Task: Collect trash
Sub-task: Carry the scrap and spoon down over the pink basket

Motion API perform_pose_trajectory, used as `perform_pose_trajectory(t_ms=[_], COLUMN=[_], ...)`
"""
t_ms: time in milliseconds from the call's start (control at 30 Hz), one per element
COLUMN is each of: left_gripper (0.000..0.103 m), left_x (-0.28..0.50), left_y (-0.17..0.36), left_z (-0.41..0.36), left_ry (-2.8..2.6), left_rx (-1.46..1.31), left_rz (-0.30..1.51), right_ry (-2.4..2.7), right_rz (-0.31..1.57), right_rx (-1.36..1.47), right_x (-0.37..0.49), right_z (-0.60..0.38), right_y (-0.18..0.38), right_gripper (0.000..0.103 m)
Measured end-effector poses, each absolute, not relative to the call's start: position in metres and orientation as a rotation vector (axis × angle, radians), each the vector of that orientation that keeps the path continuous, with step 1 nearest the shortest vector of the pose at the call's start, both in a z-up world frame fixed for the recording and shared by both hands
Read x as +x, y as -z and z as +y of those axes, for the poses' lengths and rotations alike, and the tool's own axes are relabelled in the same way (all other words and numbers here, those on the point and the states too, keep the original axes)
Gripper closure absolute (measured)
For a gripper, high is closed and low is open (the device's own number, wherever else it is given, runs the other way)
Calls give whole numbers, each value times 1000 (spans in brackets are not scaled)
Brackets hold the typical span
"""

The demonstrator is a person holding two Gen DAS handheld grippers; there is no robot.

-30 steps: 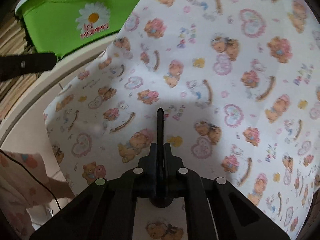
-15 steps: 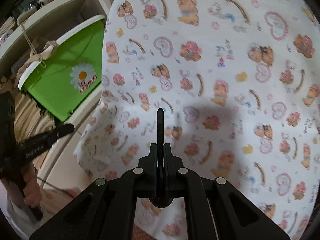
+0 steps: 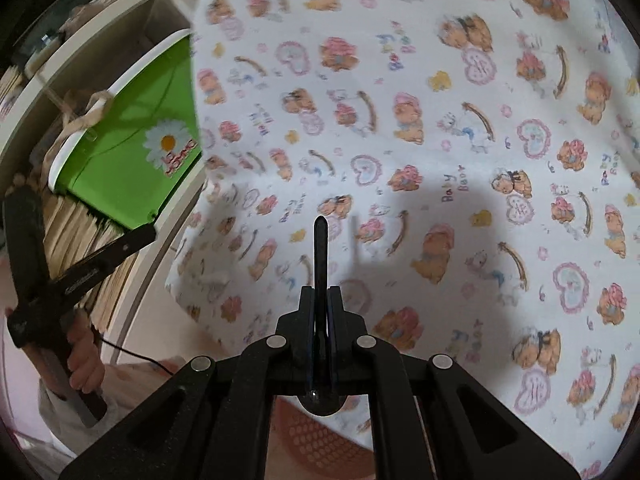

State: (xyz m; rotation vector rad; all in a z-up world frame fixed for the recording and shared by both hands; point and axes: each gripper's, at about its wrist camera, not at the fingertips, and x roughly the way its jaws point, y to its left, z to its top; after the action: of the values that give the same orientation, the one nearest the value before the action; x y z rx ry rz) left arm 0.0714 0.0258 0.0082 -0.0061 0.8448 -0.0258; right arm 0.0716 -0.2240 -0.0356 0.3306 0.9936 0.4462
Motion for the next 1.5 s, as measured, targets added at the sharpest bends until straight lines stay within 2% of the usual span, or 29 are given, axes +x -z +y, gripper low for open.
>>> perform_pose_trajectory(t_ms=[267,433,667,733,833,933,1167,1500], left_gripper=[92,92,92,92,100,100,100,100], left_x=[29,-5,-11,-9,-9,-12,-15,-4], left_y=[-20,-13,13,24,40,50,74,141], left_z=[24,29,20,13,10,13,6,-8], left_ry=[55,16,110,134,183,220,196,158], left_rx=[-35,-22,-72,-74,-130,-194,-141,-91], left_rz=[810,809,938,990,1077,1130,1216,1399], right_ry=[-457,-462,-525,-535,-532,-539,-538,-435], right_rz=[914,882,880,901,948,992,1068,1190], right_rx=[354,249,228,216,192,167,114,6], right_x=[22,-13,-46,-50,-51,-50,-47,-29], right_z=[-226,-211,-193,-186,-177,-169,-155,-140], right_y=[11,1,-1,6,21,35,62,123], right_gripper=[96,97,96,96,96,96,96,96])
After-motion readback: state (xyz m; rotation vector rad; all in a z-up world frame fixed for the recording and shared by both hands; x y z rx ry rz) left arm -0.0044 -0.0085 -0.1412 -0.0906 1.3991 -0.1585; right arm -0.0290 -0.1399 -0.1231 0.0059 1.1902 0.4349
